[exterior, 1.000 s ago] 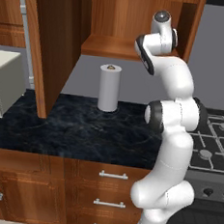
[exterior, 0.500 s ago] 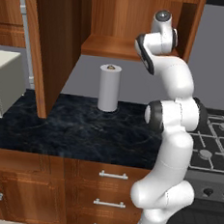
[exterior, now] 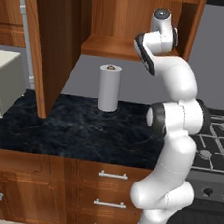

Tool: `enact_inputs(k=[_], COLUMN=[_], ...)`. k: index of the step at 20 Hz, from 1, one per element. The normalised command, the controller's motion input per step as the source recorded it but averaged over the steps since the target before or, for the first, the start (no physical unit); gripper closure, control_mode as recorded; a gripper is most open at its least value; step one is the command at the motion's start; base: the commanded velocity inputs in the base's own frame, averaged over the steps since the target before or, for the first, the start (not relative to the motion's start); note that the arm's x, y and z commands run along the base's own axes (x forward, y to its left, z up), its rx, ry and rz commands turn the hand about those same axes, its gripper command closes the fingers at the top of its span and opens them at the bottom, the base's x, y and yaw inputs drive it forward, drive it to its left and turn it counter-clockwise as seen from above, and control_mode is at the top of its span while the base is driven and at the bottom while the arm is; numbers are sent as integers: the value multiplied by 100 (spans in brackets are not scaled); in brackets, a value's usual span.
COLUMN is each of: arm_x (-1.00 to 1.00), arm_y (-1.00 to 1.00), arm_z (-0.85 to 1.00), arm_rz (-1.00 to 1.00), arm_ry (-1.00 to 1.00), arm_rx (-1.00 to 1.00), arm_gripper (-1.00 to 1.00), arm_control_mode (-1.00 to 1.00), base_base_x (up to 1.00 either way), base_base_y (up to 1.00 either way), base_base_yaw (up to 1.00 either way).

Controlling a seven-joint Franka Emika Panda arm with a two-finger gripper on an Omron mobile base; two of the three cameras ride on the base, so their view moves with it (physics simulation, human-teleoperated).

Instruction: Locate and retrieve the bar soap and sponge from the cabinet. Place them next to the sink.

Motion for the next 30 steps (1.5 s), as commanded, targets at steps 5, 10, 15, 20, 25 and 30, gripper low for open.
enact_inputs(k=[5,10,15,20,25,30], arm_x=[-49,-72,-67,-78,-85,-100], arm_y=[12,5,17,20,20,16], arm_z=[0,11,37,21,1,0], arm_rz=[-3,-1,0,0,0,0], arm_ry=[-9,-8,-1,0,-1,-1], arm_rx=[5,5,0,-1,0,0], arm_gripper=[100,100,100,100,100,100], arm_control_mode=[-100,-100,-100,-100,-100,-100], base_base_x=[0,0,0,0,0,0], base_base_y=[0,0,0,0,0,0], base_base_yaw=[0,0,0,0,0,0])
